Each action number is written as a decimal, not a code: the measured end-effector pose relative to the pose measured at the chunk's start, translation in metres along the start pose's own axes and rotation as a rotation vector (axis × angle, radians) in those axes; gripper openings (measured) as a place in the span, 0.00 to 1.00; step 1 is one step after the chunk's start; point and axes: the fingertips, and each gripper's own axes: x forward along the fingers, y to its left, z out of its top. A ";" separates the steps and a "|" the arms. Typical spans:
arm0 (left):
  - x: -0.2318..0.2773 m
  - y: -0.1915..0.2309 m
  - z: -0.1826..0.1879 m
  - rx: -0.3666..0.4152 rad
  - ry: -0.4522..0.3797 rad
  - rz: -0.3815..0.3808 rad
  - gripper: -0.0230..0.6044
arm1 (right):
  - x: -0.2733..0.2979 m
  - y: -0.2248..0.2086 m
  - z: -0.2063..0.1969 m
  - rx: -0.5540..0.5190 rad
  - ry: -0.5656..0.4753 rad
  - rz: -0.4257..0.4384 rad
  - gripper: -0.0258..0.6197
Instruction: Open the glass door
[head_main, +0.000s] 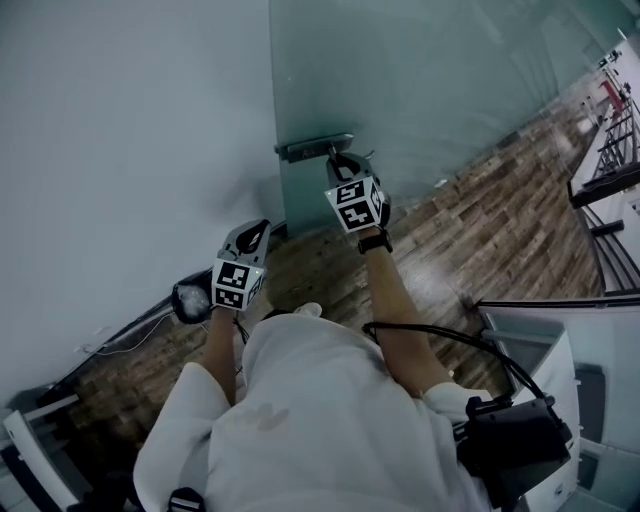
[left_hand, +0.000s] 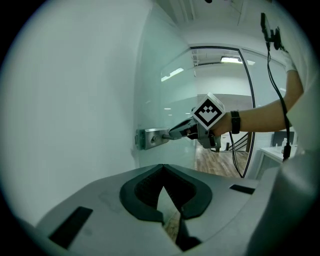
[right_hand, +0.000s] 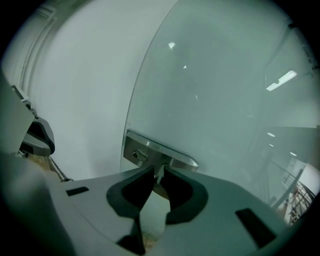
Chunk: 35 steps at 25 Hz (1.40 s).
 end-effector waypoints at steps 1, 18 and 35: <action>0.005 -0.004 0.004 0.001 -0.002 -0.014 0.04 | -0.004 -0.003 0.001 0.009 -0.034 -0.025 0.14; 0.105 -0.279 0.159 0.134 -0.178 -0.630 0.04 | -0.347 -0.150 -0.103 0.453 -0.170 -0.740 0.04; 0.068 -0.548 0.216 0.186 -0.319 -1.078 0.04 | -0.615 -0.129 -0.211 0.592 -0.089 -1.306 0.04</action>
